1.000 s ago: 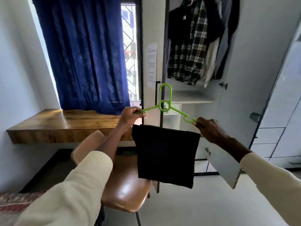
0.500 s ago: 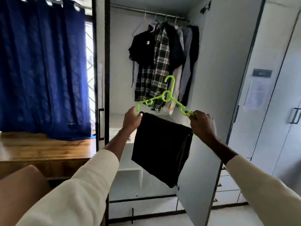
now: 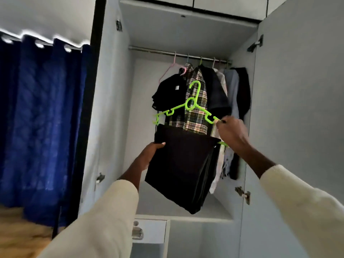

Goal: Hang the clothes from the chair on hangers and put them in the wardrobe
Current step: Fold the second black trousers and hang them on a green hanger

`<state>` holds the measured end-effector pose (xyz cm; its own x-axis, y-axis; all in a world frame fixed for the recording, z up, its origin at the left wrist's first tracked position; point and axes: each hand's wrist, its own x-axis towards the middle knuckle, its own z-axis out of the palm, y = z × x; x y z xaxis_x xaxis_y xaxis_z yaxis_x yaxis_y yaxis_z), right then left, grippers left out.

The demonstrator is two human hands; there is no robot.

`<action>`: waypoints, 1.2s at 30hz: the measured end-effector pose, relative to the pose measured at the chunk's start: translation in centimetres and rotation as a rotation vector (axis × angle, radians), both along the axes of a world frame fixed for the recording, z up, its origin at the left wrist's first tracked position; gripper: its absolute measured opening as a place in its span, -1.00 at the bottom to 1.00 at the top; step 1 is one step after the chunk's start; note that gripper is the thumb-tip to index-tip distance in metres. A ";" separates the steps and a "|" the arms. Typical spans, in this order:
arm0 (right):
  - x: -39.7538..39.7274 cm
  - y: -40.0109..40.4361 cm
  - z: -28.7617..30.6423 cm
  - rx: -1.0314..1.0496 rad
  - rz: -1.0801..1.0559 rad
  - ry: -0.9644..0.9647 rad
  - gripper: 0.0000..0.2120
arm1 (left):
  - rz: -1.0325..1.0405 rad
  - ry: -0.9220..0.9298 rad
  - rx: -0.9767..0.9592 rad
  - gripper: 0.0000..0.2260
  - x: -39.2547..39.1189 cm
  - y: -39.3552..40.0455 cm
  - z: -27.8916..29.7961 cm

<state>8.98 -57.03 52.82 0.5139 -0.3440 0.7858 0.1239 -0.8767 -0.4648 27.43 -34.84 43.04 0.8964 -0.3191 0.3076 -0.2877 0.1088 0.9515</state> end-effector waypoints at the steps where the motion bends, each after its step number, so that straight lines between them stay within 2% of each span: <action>1: 1.9 -0.3 1.5 -0.007 0.006 -0.031 -0.71 | -0.054 0.010 -0.033 -0.66 1.7 -0.2 0.8; 3: 5.5 -0.4 4.6 -0.017 0.029 -0.081 -0.70 | -0.075 0.008 -0.095 -0.69 5.3 -0.7 2.7; 5: 9.3 -0.5 7.5 -0.036 0.018 -0.109 -0.73 | -0.015 -0.014 -0.137 -0.63 9.2 -1.3 4.6; 11: 20.7 -0.8 13.7 -0.075 0.105 -0.137 -0.81 | 0.410 -0.239 -0.124 -0.57 18.9 -2.4 10.0; 16: 28.4 -0.1 18.1 -0.169 0.438 -0.176 -0.84 | 0.619 -0.374 -0.055 -0.60 26.3 -1.9 14.0; 18: 30.9 0.6 19.7 -0.213 0.475 -0.203 -0.83 | 0.635 -0.373 -0.022 -0.59 29.1 -1.4 15.8; 21: 34.5 1.8 22.0 -0.302 0.434 -0.290 -0.70 | 0.692 -0.423 0.060 -0.45 32.8 -0.7 18.7; 23: 36.7 2.7 23.3 -0.332 0.363 -0.390 -0.70 | 0.723 -0.490 0.078 -0.41 35.2 -0.2 20.6; 30: 42.8 5.6 28.8 -0.357 0.155 -0.601 -0.77 | 0.803 -0.678 0.142 -0.60 43.6 0.7 26.5; 36: 46.0 7.9 33.9 -0.346 0.039 -0.663 -0.75 | 0.713 -0.764 0.087 -0.76 48.0 0.1 31.9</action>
